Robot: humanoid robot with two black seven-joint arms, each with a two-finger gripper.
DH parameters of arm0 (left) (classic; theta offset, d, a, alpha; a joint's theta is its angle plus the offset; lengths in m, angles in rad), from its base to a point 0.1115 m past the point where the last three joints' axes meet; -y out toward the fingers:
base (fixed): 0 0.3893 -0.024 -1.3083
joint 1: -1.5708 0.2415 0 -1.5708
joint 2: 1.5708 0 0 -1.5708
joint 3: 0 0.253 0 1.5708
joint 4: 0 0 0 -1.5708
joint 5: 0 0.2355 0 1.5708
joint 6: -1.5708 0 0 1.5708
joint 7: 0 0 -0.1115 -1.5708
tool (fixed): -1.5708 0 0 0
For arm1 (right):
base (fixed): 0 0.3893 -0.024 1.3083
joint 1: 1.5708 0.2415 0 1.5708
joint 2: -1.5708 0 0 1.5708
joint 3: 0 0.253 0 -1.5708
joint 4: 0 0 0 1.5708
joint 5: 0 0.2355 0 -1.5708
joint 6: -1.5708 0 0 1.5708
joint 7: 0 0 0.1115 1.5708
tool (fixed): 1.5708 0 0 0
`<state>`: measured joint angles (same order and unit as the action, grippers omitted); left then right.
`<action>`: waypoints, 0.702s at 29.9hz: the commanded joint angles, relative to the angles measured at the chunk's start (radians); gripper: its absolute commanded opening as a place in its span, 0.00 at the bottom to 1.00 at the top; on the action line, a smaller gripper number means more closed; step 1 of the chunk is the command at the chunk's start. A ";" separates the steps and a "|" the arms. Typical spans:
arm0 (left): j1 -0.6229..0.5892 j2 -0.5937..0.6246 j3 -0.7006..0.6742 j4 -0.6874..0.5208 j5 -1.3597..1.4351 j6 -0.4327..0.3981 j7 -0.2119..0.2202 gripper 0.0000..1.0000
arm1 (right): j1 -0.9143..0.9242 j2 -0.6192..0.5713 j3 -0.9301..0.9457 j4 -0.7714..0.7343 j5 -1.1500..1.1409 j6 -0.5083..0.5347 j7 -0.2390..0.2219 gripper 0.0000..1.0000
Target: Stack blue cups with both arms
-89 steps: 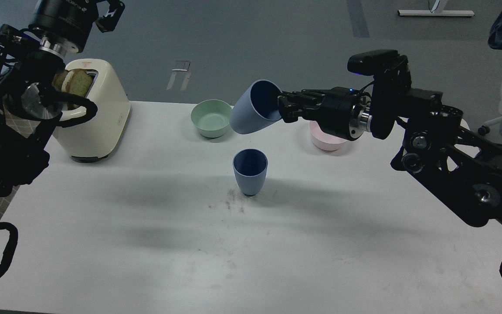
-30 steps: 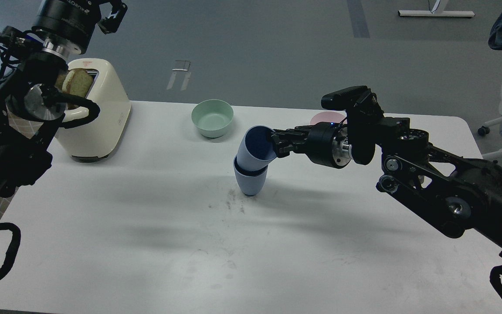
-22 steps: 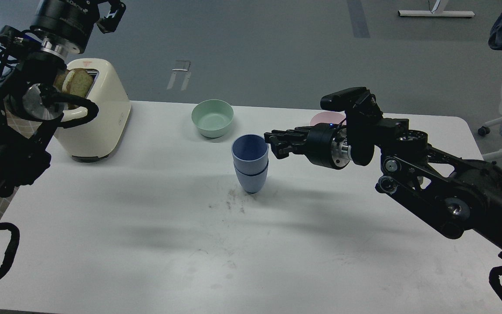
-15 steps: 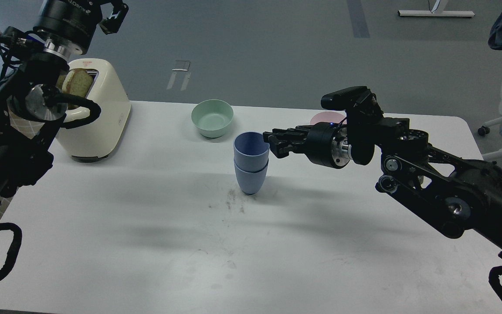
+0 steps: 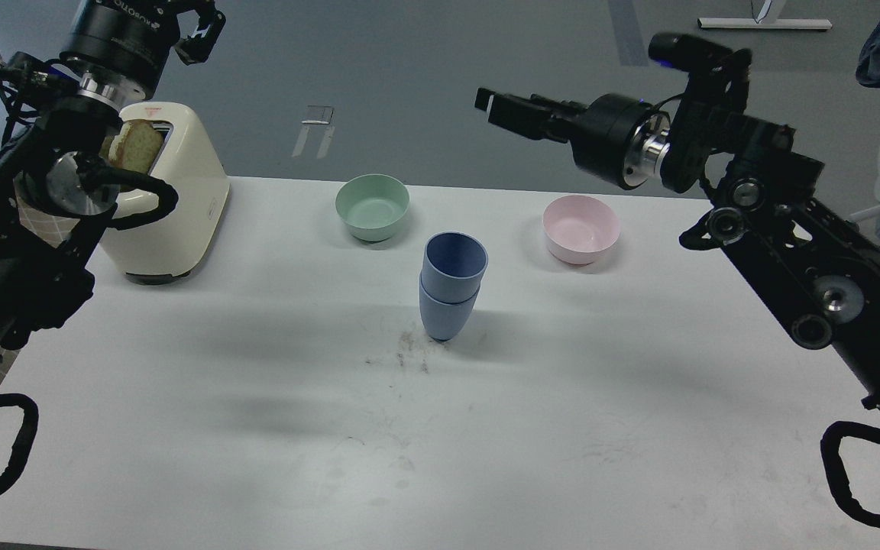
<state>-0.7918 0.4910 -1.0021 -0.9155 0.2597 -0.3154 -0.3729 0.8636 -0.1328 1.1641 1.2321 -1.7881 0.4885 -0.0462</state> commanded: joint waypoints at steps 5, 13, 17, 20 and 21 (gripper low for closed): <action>0.022 -0.003 0.013 0.003 0.006 -0.005 0.003 0.98 | 0.002 0.030 0.296 -0.011 0.159 0.000 0.011 1.00; 0.039 -0.003 0.007 0.007 0.006 -0.008 0.005 0.98 | -0.003 -0.047 0.434 -0.178 0.539 0.000 0.011 1.00; 0.042 0.003 -0.006 0.007 -0.007 -0.008 0.006 0.98 | -0.029 -0.051 0.479 -0.290 0.746 0.000 0.012 1.00; 0.042 0.005 -0.006 0.010 -0.010 -0.008 0.008 0.98 | -0.049 -0.057 0.523 -0.318 0.873 0.000 0.012 1.00; 0.042 0.005 -0.006 0.010 -0.010 -0.007 0.008 0.98 | -0.054 -0.057 0.532 -0.319 0.894 0.000 0.012 1.00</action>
<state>-0.7504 0.4945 -1.0073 -0.9077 0.2523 -0.3237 -0.3664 0.8248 -0.1850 1.6587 0.9324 -0.9904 0.4883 -0.0347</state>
